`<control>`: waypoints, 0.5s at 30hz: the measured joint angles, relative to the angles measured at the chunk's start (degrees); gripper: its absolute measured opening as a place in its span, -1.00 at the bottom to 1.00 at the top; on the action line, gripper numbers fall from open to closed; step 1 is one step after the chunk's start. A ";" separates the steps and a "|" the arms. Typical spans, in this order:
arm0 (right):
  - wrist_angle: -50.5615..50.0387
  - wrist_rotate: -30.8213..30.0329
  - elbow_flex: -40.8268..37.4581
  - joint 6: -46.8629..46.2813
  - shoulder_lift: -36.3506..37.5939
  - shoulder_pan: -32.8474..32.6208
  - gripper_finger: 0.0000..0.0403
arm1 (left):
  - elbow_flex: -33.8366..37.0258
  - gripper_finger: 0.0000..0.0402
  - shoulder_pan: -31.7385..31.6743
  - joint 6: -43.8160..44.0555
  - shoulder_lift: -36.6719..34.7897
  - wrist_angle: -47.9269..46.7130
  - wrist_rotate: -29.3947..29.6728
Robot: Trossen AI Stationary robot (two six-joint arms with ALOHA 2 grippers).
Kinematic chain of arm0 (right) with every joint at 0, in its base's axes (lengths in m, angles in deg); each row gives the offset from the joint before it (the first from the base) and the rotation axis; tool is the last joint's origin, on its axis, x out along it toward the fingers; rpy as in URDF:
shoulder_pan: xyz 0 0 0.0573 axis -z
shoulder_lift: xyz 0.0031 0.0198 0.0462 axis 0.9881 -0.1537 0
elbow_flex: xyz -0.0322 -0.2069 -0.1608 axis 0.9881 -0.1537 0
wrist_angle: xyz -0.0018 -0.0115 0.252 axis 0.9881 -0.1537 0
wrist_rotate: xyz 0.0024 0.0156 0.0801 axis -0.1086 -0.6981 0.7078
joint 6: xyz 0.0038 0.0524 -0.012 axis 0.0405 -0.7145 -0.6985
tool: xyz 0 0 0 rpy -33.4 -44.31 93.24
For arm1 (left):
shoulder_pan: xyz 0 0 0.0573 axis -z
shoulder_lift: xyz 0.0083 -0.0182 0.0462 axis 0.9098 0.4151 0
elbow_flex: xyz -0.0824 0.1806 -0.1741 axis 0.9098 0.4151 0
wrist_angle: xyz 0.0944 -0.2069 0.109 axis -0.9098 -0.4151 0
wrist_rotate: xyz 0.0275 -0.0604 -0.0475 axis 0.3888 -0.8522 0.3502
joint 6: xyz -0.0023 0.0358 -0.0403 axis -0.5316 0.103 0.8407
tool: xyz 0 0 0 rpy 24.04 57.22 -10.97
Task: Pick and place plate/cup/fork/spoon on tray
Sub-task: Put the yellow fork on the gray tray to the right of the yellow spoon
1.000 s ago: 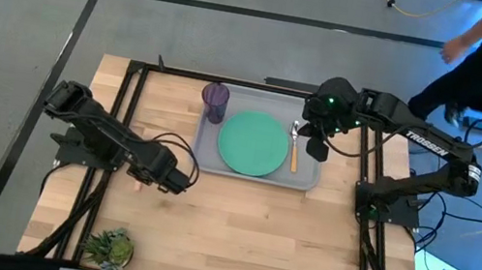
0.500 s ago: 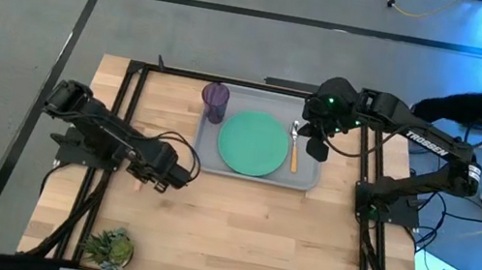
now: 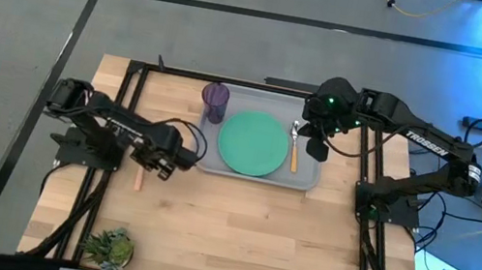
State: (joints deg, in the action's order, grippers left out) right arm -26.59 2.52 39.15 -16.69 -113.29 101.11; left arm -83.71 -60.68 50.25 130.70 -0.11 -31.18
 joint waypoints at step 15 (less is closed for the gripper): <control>-0.03 0.02 0.00 -0.17 0.00 0.00 -0.94 | 7.09 -0.78 -6.93 0.47 0.00 9.33 3.32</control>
State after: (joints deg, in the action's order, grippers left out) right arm -26.62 2.54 39.15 -16.87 -113.29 101.11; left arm -76.62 -67.61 50.72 130.70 9.22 -27.87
